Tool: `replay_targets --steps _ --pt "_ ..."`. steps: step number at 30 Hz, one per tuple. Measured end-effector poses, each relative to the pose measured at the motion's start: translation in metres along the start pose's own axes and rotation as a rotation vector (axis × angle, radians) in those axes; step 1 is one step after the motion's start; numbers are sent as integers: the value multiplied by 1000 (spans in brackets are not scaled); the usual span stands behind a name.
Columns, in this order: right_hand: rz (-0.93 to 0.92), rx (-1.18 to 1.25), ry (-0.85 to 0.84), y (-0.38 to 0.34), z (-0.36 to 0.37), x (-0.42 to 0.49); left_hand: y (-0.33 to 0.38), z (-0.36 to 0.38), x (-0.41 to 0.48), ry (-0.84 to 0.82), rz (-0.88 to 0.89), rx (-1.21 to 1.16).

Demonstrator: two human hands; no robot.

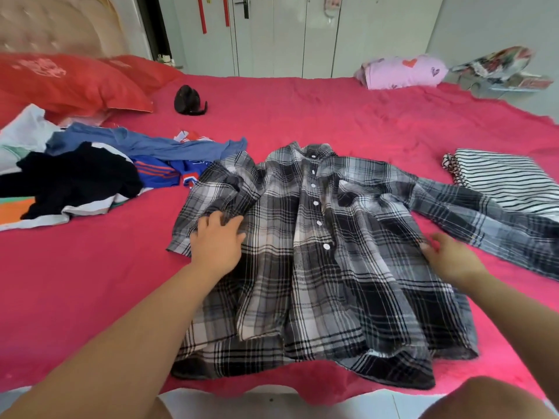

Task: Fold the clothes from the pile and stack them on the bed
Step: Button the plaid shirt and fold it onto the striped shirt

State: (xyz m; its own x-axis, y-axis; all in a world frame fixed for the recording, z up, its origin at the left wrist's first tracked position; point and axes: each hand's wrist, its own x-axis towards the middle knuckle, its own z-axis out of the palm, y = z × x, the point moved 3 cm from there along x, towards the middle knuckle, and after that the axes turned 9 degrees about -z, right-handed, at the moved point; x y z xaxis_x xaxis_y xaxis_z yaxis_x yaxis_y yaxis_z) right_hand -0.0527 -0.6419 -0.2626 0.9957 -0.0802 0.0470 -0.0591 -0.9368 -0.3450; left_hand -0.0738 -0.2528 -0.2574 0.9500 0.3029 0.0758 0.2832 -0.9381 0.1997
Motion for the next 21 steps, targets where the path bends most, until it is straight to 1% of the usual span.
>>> replay_targets --steps 2,3,5,7,8,9,10,11,13,15,17,21 --pt "3 29 -1 3 12 2 -2 15 1 -118 15 45" --pt "-17 16 0 3 14 1 -3 20 2 -148 24 74" --pt "-74 -60 20 6 10 0 -7 25 4 -153 25 131" --pt "-59 -116 43 15 -1 0 -8 25 6 -155 13 174" --pt "-41 -125 18 22 -3 0 -6 24 6 -174 2 191" --pt "-31 -143 -41 25 -3 -1 -4 23 6 -192 -9 210" --pt "-36 -149 -89 30 0 -1 -1 21 5 -193 -19 231" --pt "-34 -140 -102 32 3 -1 5 18 4 -171 -16 242" --pt "-9 -15 -20 31 4 2 23 11 2 -97 54 196" --pt "86 117 61 28 2 5 51 8 -4 -75 178 82" --pt "124 134 53 24 3 8 83 12 -13 -127 291 0" --pt "102 126 38 19 3 -2 149 26 -27 -235 479 -51"
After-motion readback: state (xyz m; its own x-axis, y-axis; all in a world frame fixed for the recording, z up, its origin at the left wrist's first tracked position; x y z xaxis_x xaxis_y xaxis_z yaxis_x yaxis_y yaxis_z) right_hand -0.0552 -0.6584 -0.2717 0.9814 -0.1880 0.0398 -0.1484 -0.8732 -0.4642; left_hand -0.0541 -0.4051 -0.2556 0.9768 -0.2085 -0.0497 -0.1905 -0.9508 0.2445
